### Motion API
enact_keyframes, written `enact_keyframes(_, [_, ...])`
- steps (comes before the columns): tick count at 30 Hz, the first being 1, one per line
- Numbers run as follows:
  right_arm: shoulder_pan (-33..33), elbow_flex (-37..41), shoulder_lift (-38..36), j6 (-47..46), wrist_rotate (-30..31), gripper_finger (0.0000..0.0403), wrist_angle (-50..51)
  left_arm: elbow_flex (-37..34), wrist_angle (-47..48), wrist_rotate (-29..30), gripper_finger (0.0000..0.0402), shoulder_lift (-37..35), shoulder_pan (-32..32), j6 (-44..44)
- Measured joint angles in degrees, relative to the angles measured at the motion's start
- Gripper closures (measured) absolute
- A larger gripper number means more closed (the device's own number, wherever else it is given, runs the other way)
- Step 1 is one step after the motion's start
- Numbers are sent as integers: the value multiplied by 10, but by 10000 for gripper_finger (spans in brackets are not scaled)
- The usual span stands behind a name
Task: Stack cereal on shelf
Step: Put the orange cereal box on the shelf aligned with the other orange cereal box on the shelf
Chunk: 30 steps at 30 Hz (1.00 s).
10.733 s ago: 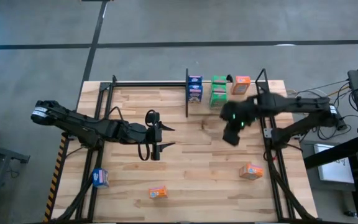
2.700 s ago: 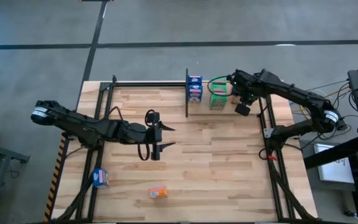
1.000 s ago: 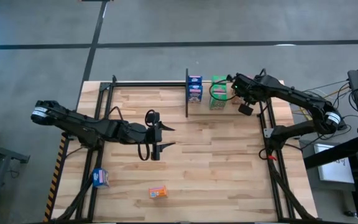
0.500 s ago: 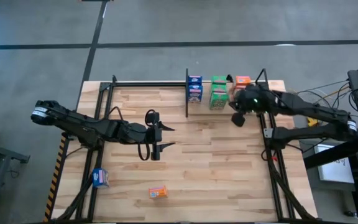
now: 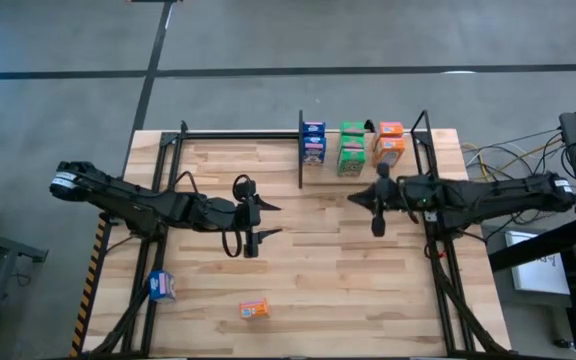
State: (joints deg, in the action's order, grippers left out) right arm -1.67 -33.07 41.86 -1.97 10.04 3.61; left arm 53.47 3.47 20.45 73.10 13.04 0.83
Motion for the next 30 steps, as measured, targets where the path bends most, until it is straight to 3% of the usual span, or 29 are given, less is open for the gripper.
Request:
enact_keyframes(10, [-93, 43, 88, 4, 0, 394, -174, 0, -2, 0, 168, 0, 14, -37])
enact_keyframes(17, [-133, 5, 159, 17, 0, 394, -190, 28, -4, -4, 168, 0, 81, -104])
enact_keyframes(30, [-197, -24, 266, 69, 0, 394, -265, 76, 45, 16, 168, 9, 173, -333])
